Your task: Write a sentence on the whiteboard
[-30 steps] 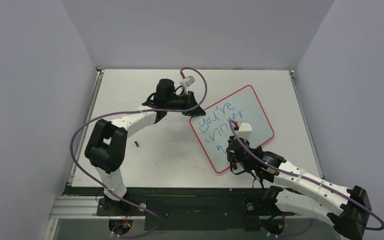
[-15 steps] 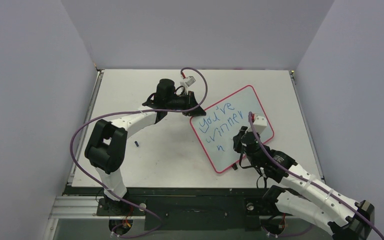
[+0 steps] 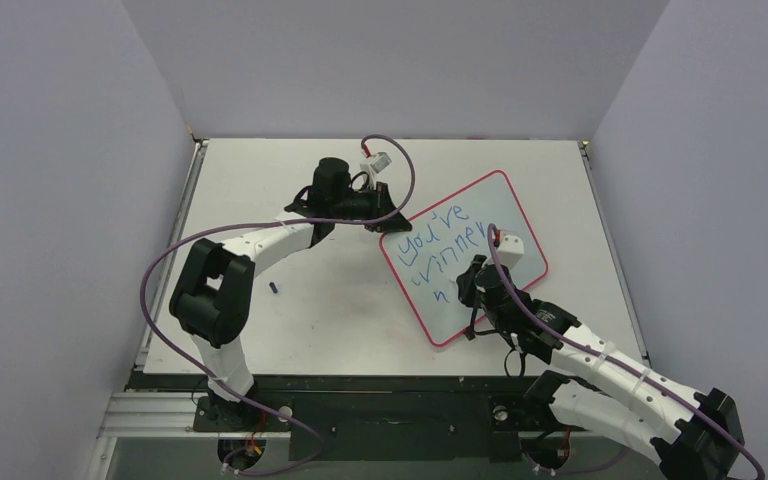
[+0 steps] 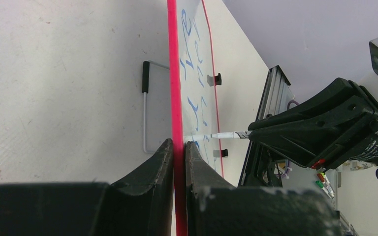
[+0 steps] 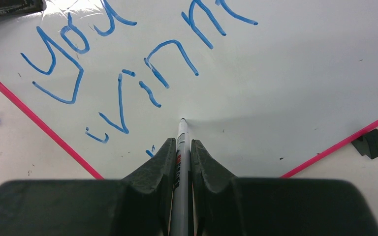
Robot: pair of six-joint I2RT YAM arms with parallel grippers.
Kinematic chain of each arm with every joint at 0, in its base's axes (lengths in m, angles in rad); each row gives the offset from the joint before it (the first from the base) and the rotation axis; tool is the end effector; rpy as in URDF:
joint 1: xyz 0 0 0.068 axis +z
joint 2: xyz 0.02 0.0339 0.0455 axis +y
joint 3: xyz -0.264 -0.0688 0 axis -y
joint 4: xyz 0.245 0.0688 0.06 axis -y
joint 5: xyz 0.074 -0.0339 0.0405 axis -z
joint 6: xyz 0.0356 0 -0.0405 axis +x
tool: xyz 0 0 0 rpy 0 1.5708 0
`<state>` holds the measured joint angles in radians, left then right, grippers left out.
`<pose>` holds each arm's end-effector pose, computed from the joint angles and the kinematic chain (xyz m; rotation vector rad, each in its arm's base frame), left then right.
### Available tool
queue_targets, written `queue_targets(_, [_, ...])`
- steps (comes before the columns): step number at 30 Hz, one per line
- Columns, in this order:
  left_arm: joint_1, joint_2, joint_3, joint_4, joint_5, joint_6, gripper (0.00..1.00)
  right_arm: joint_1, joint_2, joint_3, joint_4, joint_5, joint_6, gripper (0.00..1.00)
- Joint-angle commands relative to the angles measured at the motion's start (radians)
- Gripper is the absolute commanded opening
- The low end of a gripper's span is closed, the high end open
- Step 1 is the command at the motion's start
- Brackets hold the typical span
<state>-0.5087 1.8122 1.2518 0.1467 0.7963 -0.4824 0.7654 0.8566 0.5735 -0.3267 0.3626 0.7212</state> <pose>0.3484 -0.2234 0.2507 0.5929 2.0523 -1.4019 0.1436 0.1205 0.2407 0.1589 2.1676 0.4712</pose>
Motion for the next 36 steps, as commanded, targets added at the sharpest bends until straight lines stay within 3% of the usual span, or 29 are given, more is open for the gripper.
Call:
queue_targets(1, [-0.037, -0.043, 0.005, 0.036, 0.061, 0.050, 0.00, -0.006, 0.011, -0.020, 0.063, -0.021, 0.015, 0.00])
queue_targets(19, [-0.043, -0.043, 0.004, 0.036, 0.060, 0.049, 0.00, -0.003, -0.073, -0.096, -0.013, -0.097, 0.056, 0.00])
queue_targets(36, [-0.045, -0.042, 0.003, 0.034, 0.060, 0.052, 0.00, -0.004, -0.105, -0.079, -0.130, -0.007, 0.080, 0.00])
